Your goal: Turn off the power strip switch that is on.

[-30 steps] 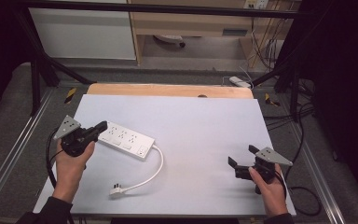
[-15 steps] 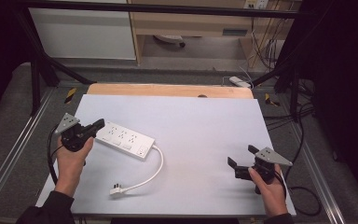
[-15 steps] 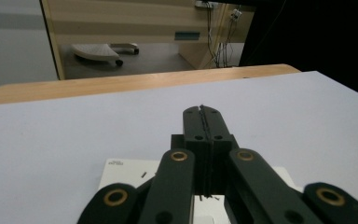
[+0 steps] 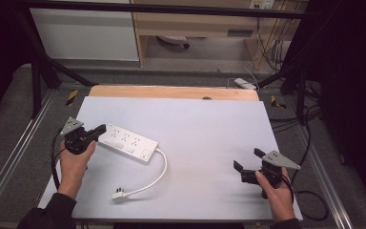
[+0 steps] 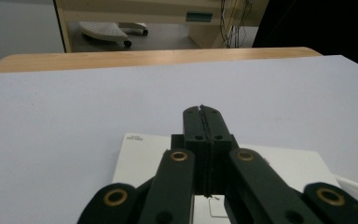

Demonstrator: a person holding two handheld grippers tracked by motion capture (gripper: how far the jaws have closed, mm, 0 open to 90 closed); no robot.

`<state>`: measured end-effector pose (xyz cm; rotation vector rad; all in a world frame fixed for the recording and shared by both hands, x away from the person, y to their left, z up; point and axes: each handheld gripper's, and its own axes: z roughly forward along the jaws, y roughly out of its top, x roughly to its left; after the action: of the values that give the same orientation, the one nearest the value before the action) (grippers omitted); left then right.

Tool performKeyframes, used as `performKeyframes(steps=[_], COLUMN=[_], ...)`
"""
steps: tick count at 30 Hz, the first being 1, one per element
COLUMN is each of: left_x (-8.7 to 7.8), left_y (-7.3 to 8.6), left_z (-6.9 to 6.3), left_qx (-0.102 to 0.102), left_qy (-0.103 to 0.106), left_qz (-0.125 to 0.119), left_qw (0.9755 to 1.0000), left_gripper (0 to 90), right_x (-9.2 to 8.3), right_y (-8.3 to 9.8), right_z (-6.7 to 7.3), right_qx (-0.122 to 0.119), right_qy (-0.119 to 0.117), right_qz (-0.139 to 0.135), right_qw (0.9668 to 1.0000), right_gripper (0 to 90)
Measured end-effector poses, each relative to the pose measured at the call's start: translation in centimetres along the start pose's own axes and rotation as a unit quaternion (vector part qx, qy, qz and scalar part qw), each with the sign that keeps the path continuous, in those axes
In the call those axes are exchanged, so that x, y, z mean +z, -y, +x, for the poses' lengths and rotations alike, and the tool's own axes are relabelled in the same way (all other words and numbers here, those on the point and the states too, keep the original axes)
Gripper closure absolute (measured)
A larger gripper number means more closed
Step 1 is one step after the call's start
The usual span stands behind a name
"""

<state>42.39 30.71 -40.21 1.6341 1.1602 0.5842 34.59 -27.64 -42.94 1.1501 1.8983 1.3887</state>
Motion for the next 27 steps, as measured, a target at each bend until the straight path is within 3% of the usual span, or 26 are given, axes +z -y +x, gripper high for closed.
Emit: performKeyframes(steps=[20,27], left_x=[0.9,1.2], left_y=[1.0,1.3], left_z=[0.7,0.5], left_qx=[-0.001,0.010], left_qy=[-0.014,-0.019], left_qz=[0.031,0.044], left_qw=[0.9994,0.9988], left_gripper=[90.0,90.0], right_x=[0.0,0.0], right_y=[0.0,0.0], right_z=[0.0,0.0], right_qx=[0.001,0.002], right_qy=[0.001,0.001], right_qz=[0.002,0.002], right_qw=[1.0000,1.0000], right_gripper=[2.2,1.9])
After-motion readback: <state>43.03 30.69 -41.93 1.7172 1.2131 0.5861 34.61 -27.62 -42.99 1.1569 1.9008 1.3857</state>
